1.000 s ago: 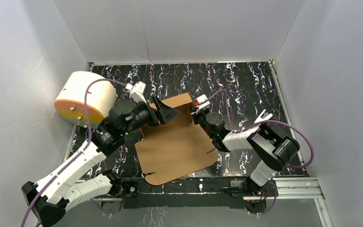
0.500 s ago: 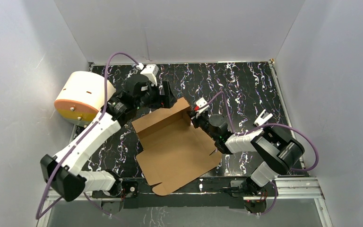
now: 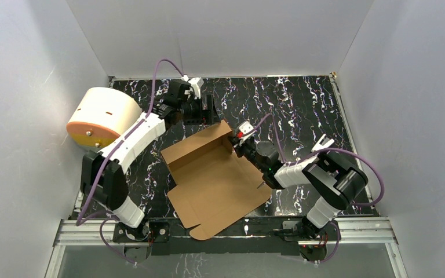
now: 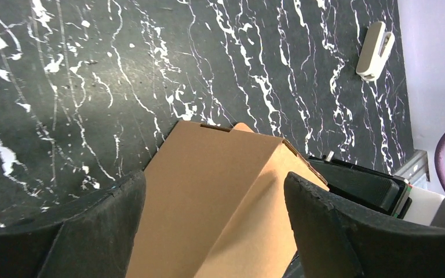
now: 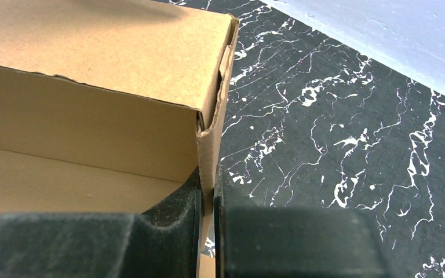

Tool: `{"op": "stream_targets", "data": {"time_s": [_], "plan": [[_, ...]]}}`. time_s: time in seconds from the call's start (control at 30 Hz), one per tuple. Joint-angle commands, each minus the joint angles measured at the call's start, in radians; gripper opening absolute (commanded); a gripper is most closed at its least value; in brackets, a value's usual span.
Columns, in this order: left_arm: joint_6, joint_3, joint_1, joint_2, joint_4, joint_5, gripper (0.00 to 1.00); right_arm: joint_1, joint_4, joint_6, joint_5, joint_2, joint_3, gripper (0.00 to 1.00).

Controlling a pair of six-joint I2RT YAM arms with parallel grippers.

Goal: Fold the paper box

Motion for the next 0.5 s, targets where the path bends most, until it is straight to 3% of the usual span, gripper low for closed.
{"op": "stream_targets", "data": {"time_s": [0.0,0.47], "plan": [[0.0,0.047,0.008,0.029,0.025,0.121,0.84,0.0,0.106,-0.032,-0.016,0.027,-0.006,0.12],[-0.059,-0.033,0.008,0.075,0.106,0.207,0.76,-0.001,0.296,-0.049,-0.001,0.144,0.009,0.23]]}}
